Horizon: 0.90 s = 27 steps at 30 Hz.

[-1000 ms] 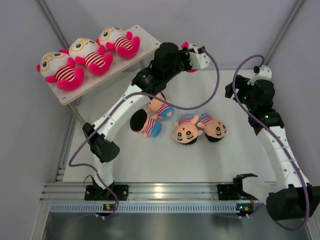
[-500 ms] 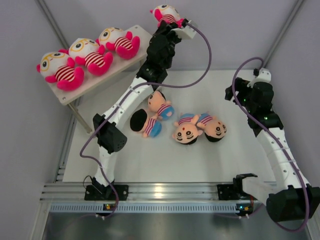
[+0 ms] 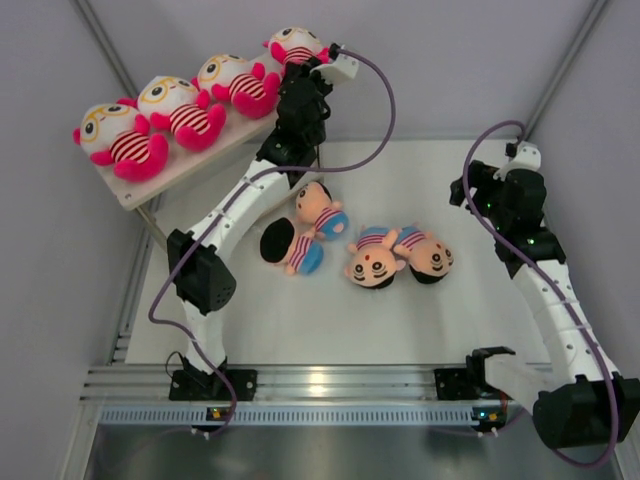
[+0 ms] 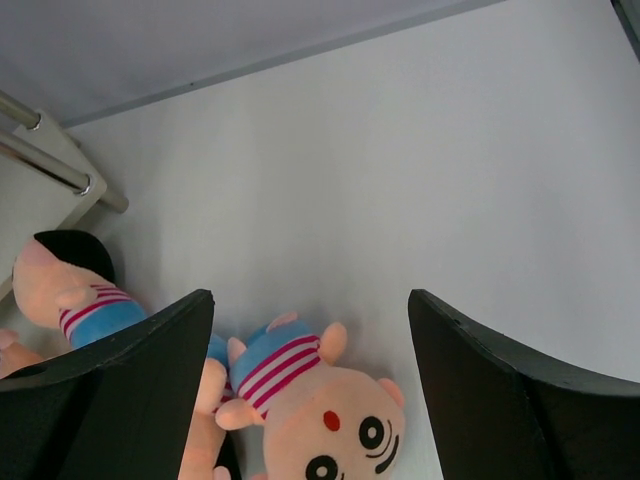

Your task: Place and organize the stuffed toys onto the shelf

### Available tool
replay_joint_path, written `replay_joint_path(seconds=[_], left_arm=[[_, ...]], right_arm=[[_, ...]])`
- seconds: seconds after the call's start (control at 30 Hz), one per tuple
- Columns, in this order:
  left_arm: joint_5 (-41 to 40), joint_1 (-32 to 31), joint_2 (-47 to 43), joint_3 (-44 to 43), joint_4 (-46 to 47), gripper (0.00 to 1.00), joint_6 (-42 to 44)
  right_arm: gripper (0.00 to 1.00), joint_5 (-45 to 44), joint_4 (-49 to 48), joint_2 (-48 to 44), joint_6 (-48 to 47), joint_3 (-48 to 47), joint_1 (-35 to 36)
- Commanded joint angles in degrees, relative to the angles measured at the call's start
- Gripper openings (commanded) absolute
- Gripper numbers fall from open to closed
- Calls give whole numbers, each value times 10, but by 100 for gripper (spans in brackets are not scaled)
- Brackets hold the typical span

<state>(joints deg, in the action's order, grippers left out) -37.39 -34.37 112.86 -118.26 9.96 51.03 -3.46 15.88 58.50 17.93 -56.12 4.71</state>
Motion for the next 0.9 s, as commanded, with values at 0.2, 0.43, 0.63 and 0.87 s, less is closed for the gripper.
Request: replay_joint_path(seconds=[0.2,0.43,0.63,0.87], left_arm=[[-50,9,-91,62,15,0,-22],[-63,9,-113,92,15,0,-19],[-72,18,-121,95,15,0,-15],[-62,31,-133,125,16,0,-6]], right_arm=[[79,2,-21,-13,-1,7,-1],[79,3,-23,-18,0,12,-1],[79,0,-22,-22,-6,14,-1],[79,3,-22,-22,-6,15,-1]])
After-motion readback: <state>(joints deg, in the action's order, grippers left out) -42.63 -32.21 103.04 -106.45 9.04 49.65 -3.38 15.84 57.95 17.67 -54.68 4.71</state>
